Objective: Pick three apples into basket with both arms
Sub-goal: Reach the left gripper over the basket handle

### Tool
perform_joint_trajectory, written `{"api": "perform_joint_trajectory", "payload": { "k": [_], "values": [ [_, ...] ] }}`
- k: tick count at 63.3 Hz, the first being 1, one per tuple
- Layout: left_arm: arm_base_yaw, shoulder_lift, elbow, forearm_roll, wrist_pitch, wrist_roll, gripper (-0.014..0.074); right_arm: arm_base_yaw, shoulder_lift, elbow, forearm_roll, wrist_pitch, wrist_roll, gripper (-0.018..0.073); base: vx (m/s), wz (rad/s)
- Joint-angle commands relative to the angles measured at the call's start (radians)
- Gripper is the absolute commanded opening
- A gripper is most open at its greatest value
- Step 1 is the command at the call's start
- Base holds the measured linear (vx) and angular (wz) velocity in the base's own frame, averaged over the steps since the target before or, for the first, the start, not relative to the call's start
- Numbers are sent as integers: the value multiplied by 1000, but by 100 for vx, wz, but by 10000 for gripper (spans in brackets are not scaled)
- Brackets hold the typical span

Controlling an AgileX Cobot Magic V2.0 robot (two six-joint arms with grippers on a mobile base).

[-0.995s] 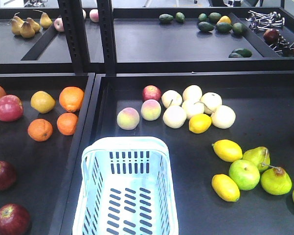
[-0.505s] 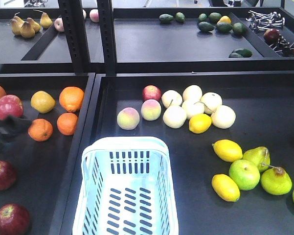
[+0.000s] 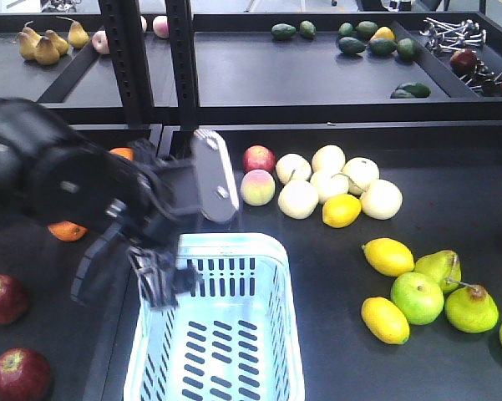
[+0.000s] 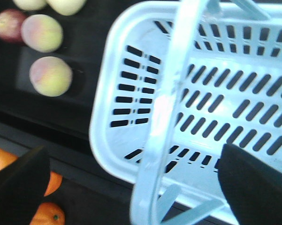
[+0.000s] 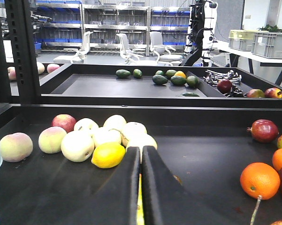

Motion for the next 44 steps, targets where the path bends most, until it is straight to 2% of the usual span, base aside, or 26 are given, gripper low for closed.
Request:
{"api": "perform_joint_trajectory", "payload": {
  "k": [1, 26, 37, 44],
  "values": [
    [-32, 15, -35, 49, -50, 1, 676, -1, -14, 14, -11, -78, -10, -9, 0, 0],
    [-41, 164, -35, 151, -93, -8, 631, -1, -14, 14, -11, -78, -10, -9, 0, 0],
    [-41, 175, -35, 156, -133, -9, 543, -1, -14, 14, -11, -78, -10, -9, 0, 0],
    [-41, 175, -35, 157, -156, -9, 424, -1, -14, 14, -11, -78, -10, -9, 0, 0]
  ]
}}
